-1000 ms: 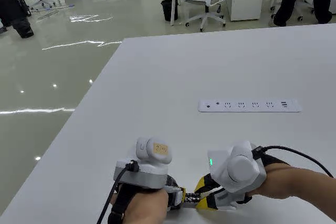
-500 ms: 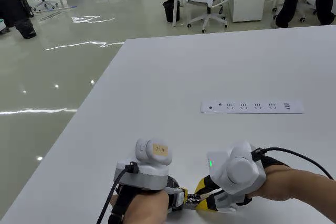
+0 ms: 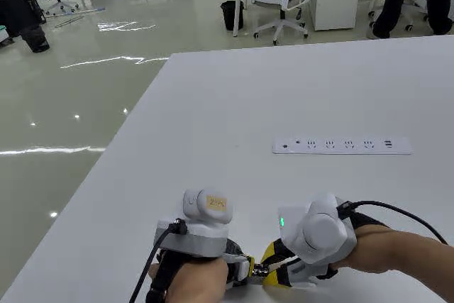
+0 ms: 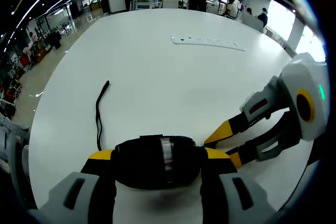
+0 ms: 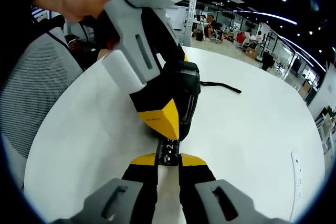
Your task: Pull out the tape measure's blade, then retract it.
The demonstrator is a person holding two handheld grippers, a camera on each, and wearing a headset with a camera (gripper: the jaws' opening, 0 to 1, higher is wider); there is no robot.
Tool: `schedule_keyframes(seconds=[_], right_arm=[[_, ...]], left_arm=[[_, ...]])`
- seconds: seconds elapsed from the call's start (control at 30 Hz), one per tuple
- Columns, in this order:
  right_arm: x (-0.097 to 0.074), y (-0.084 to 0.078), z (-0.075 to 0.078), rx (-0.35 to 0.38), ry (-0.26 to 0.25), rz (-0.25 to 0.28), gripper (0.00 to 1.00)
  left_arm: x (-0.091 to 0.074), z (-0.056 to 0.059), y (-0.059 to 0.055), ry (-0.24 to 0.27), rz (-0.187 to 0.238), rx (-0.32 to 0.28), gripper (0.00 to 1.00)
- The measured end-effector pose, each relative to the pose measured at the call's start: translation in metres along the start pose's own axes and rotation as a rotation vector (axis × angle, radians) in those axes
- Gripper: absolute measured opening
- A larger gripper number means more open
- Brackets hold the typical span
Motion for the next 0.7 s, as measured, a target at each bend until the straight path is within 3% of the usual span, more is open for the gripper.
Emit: schedule_keyframes(seconds=[0.23, 0.7], right_arm=[[0.0001, -0.0015, 0.0, 0.036, -0.026, 0.044, 0.15], [-0.0002, -0.0027, 0.0005, 0.049, -0.051, 0.059, 0.16]], left_arm=[[0.0008, -0.0004, -0.0002, -0.014, -0.004, -0.023, 0.63], [0.002, -0.001, -0.0008, -0.02, -0.004, -0.037, 0.65]])
Point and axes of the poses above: the centre of the closed fingertips' face, and the gripper's own axes: x roughly forward along the fingers, z roughly to its right, y roughly out of its top, the point moved 4 cm from there along -x, roughly backward along the fingers, and after that the axes turned 2 degrees about z, right-handed, at the moved point
